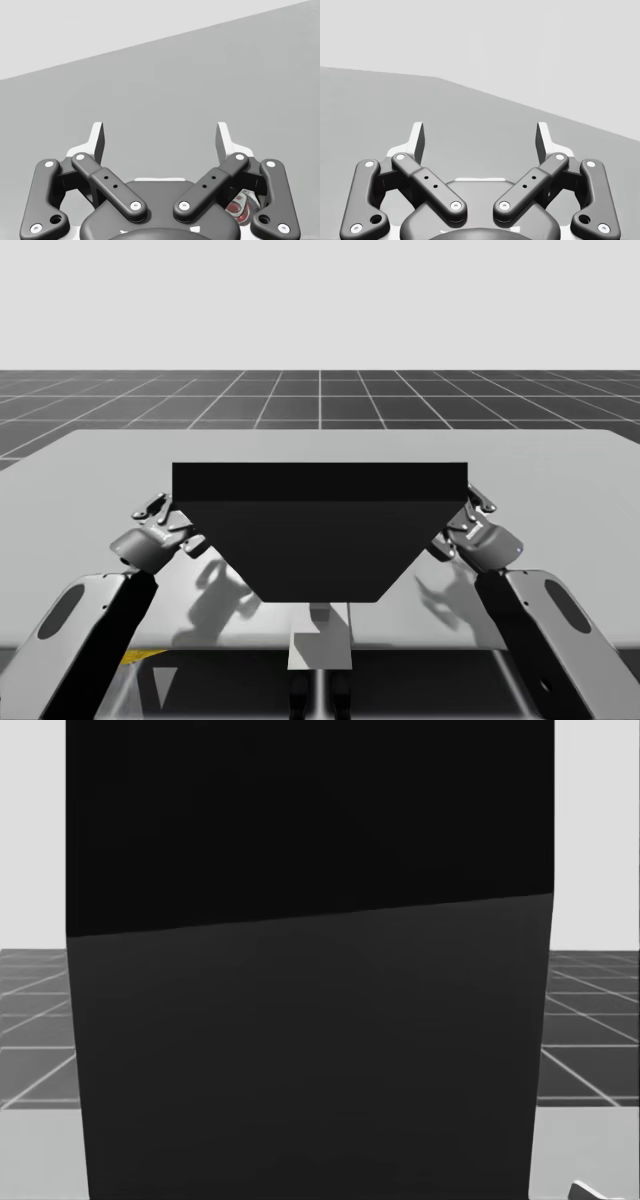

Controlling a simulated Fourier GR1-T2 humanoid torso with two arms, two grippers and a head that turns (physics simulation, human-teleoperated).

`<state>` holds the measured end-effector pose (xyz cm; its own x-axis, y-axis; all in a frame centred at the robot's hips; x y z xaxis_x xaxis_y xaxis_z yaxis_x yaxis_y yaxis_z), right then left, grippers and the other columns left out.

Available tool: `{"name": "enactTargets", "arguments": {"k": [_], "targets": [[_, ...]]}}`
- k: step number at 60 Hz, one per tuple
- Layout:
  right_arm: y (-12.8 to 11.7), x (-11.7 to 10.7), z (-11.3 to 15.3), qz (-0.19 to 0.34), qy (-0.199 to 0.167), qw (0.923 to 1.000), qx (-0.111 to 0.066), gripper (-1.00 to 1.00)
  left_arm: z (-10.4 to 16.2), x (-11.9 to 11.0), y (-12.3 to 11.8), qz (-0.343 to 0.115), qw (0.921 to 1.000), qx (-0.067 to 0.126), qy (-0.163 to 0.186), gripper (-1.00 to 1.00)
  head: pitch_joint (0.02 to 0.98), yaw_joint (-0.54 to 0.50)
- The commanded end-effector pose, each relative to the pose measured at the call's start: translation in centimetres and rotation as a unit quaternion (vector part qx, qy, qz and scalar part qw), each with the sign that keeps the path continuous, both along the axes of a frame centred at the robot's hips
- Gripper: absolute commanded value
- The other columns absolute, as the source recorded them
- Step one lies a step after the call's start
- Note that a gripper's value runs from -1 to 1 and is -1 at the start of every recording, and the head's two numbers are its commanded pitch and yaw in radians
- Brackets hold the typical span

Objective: Reach around the screen and pick up the object behind it.

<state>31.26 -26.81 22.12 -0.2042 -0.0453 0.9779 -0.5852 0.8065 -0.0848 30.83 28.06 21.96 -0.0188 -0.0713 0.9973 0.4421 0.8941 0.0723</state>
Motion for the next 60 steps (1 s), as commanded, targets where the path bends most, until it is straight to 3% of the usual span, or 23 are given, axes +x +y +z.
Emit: {"name": "enactTargets", "arguments": {"k": [1, 14, 17, 19, 25, 32, 40, 60], "targets": [[-0.2, -2.5, -0.4, 0.076, -0.003, 0.9971, -0.01, -1.0, 0.3, -3.0, 1.3, -0.072, 0.9972, 0.013, 0.012, -1.0, 0.171, -0.02], [-2.5, -4.9, -1.0, 0.149, -0.011, 0.9882, -0.033, -1.0, 0.4, -5.5, 3.5, -0.134, 0.9904, 0.032, 0.019, -1.0, 0.178, -0.02], [-3.0, -5.6, -1.2, 0.176, -0.008, 0.9835, -0.041, -1.0, 0.3, -5.9, 3.8, -0.15, 0.9878, 0.034, 0.025, -1.0, 0.18, -0.02], [-3.4, -6.1, -1.5, 0.189, -0.01, 0.9802, -0.056, -1.0, 0.1, -6.2, 3.9, -0.153, 0.9869, 0.043, 0.026, -1.0, 0.182, -0.02], [-4.1, -6.8, -1.9, 0.205, -0.009, 0.9759, -0.075, -1.0, -0.6, -6.6, 4.1, -0.169, 0.9837, 0.054, 0.032, -1.0, 0.186, -0.02], [-4.3, -6.9, -1.9, 0.211, -0.016, 0.9748, -0.071, -1.0, -1.6, -6.1, 3.4, -0.175, 0.982, 0.065, 0.03, -1.0, 0.184, -0.01], [-3.9, -6.8, -2.1, 0.222, -0.017, 0.9727, -0.064, -1.0, -2.7, -4.5, 2.5, -0.178, 0.9817, 0.063, 0.028, -1.0, 0.184, 0.01], [-3.4, -6.9, -2.6, 0.231, -0.022, 0.9703, -0.07, -1.0, -6.2, -1.0, 1.2, -0.185, 0.9784, 0.062, 0.069, -1.0, 0.188, 0.03]]}}
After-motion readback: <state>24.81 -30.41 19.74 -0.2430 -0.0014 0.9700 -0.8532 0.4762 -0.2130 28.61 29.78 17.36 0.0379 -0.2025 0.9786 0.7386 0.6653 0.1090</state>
